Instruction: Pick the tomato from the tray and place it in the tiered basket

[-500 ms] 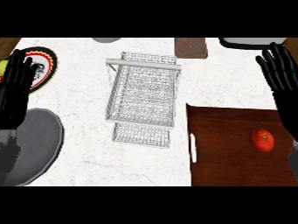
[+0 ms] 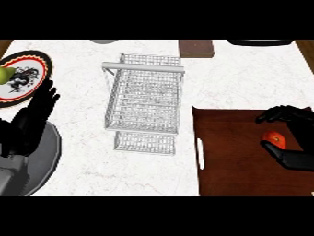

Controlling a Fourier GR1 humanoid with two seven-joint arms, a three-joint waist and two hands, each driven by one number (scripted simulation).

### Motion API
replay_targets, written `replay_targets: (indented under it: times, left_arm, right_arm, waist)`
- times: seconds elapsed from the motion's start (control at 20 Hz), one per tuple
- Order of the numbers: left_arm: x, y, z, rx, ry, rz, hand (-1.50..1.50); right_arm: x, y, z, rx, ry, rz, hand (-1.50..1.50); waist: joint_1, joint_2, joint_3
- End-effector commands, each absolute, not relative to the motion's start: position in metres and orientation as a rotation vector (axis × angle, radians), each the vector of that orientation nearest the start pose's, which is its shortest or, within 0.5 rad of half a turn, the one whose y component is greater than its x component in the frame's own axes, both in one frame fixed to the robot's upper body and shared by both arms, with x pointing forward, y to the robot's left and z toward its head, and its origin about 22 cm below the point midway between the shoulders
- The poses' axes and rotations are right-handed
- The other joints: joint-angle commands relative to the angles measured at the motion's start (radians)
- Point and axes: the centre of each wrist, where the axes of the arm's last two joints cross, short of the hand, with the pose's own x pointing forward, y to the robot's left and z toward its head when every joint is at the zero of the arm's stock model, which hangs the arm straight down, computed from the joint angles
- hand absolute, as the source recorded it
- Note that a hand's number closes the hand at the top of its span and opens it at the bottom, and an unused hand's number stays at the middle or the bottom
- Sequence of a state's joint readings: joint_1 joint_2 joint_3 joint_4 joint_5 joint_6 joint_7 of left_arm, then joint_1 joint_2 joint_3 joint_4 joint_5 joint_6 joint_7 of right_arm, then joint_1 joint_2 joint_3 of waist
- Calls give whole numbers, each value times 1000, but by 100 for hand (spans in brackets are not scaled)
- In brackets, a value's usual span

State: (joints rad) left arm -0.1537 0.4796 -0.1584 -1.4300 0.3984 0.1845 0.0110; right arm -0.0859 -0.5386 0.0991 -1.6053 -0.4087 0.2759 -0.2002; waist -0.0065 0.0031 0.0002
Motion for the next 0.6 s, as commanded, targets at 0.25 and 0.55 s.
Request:
replay_targets:
  times: [0.25, 0.55]
  left_arm:
    - [257, 302, 34, 64, -1428, -90, 0]
    - [263, 290, 39, 69, -1421, -104, 0]
  right_arm:
    - [260, -407, 51, 144, -1801, 478, -150]
    - [267, -429, 146, -238, -1704, 957, -150]
  waist:
    - [15, -2, 1]
    - [5, -6, 0]
